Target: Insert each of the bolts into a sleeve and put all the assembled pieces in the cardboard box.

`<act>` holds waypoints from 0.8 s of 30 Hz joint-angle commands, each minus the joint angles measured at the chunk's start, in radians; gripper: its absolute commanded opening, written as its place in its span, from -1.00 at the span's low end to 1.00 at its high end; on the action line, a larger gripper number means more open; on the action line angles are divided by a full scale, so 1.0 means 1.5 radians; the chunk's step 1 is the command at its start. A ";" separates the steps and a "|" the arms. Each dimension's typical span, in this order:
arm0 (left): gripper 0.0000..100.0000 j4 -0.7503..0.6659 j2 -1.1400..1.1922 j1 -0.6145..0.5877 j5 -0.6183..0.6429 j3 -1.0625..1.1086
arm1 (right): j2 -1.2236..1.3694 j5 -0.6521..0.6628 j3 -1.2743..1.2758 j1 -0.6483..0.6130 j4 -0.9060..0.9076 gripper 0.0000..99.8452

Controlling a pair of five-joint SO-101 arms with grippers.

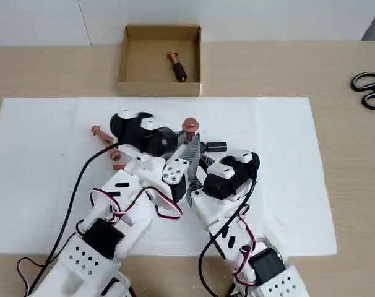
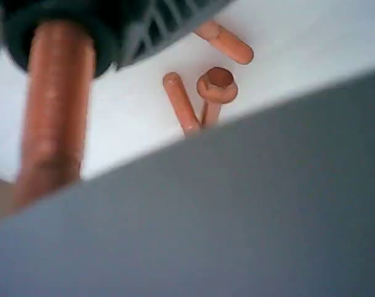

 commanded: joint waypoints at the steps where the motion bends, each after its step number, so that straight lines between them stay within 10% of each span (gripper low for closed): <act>1: -0.99 0.002 -0.017 0.002 -0.005 -0.003 | -0.007 0.000 -0.006 -0.002 -0.016 -0.99; 24: -0.99 0.046 -0.014 0.003 -0.062 -0.004 | -0.007 0.000 -0.007 -0.003 -0.016 -0.99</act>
